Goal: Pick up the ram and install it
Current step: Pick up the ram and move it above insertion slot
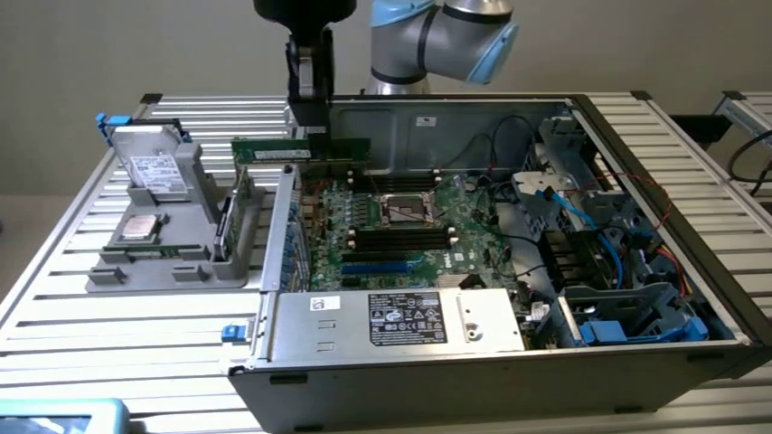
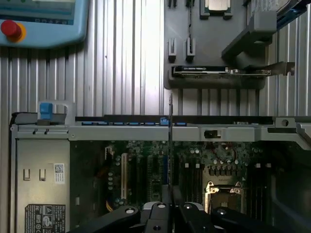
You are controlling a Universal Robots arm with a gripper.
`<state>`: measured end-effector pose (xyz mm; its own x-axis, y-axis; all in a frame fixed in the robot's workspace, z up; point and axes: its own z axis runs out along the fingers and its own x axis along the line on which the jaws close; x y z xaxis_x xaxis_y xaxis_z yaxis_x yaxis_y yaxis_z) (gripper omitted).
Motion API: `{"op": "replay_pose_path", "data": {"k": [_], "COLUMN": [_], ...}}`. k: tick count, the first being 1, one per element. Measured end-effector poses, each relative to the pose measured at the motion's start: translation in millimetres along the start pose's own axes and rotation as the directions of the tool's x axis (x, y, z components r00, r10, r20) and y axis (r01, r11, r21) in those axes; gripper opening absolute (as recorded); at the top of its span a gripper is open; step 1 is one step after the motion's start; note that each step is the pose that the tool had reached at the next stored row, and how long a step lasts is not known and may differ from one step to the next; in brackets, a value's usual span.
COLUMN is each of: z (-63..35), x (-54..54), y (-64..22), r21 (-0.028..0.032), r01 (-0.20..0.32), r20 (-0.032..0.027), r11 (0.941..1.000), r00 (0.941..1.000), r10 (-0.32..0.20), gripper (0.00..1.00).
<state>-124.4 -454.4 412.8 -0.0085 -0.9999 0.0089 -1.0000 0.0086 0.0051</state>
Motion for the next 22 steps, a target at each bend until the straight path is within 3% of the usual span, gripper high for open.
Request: {"op": "replay_pose_path", "data": {"k": [3, 14, 22], "z": [2.1, 12.0, 18.9], "x": [-0.1, -1.7, -9.3], "y": [-13.6, -62.9, -79.9], "r21": [0.0009, 0.0135, 0.0137], "r01": [0.0, 0.0, -0.002], "r20": [0.0, 0.0001, 0.0002], "r11": [1.0, 0.9999, 0.9999], "r00": [1.0, 1.0, 1.0], "r10": [0.0, 0.0, 0.002], "gripper": [0.13, 0.13, 0.13]}}
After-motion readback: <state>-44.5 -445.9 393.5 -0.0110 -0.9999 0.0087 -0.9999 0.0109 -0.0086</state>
